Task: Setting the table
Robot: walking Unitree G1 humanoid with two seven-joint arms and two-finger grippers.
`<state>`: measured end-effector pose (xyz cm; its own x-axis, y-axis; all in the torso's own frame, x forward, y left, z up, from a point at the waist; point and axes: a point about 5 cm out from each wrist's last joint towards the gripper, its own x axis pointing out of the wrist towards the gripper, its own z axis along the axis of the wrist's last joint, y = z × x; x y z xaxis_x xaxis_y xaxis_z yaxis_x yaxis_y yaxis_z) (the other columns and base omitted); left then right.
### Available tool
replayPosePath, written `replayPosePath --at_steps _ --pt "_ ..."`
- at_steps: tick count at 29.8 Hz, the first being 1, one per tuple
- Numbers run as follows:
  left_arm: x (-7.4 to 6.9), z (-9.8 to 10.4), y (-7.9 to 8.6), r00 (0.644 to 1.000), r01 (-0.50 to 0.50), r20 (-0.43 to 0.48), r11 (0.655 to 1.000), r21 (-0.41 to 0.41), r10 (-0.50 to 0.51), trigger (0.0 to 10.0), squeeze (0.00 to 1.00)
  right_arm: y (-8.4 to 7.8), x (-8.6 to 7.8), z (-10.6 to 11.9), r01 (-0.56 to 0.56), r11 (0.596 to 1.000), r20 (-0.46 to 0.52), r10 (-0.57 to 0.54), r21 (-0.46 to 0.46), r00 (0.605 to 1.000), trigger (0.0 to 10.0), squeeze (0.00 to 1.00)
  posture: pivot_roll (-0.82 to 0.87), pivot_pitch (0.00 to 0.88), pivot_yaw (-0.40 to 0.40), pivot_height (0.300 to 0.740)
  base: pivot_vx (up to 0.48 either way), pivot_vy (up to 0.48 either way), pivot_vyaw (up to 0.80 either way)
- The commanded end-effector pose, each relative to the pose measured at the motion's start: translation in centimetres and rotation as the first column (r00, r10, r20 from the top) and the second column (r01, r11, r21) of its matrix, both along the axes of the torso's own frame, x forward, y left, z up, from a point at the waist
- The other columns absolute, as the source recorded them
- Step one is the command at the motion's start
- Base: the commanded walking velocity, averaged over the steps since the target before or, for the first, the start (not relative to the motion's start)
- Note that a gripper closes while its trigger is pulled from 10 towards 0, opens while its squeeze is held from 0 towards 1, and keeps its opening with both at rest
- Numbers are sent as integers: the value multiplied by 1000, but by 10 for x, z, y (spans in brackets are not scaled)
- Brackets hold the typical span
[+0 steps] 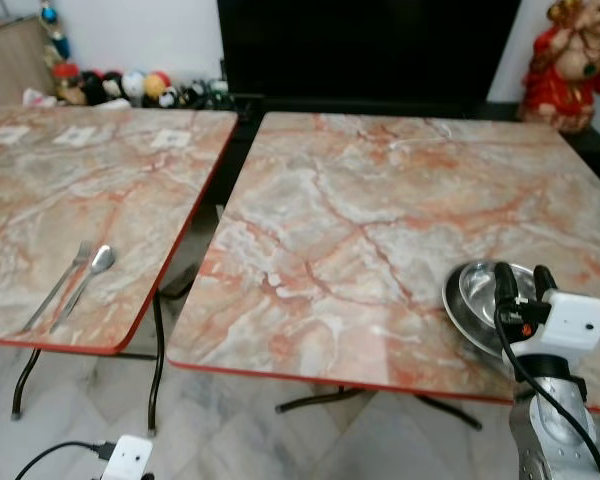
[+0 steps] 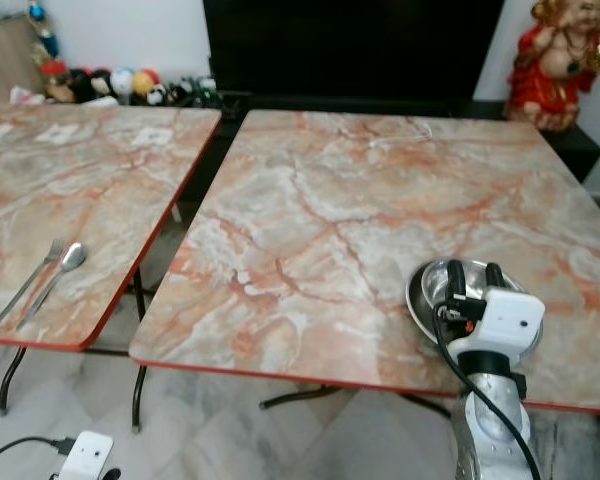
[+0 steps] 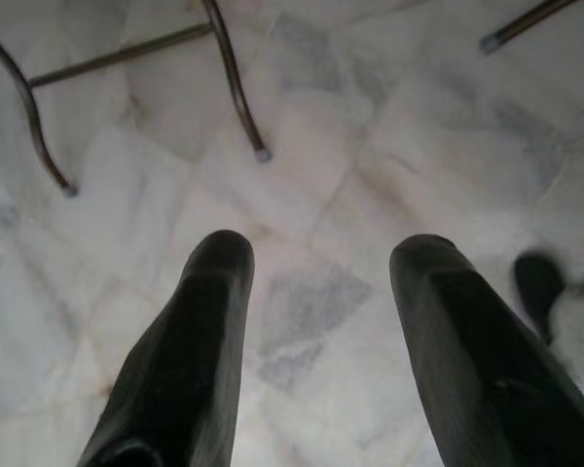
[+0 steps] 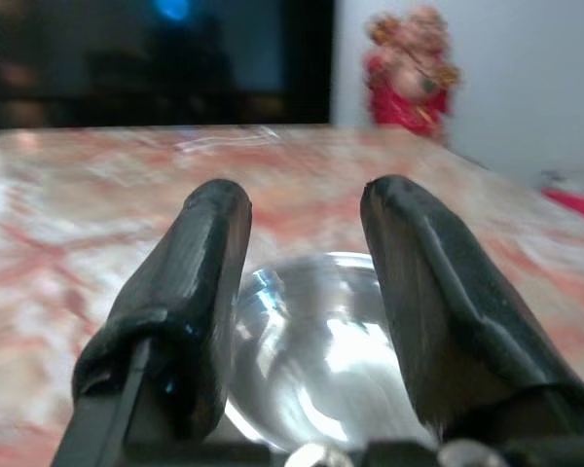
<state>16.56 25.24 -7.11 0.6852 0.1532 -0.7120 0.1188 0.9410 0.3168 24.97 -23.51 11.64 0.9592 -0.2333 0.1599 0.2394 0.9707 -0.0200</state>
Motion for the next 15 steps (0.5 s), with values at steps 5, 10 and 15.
replayPosePath --at_steps 5,10,15 --pt "-4 2 13 1000 -8 -14 1000 27 8 10000 0 12 4 3 -37 999 30 36 10 999 10000 0 81 0 3 740 0 480 0" --pt "-6 2 14 1000 -11 -20 1000 28 12 10000 0 14 5 4 -45 999 33 44 13 998 10000 0 81 0 2 740 0 480 0" --pt "-6 2 15 1000 -18 -16 1000 26 18 10000 0 18 8 4 -56 998 36 56 14 998 10000 0 78 0 -2 740 0 480 0"
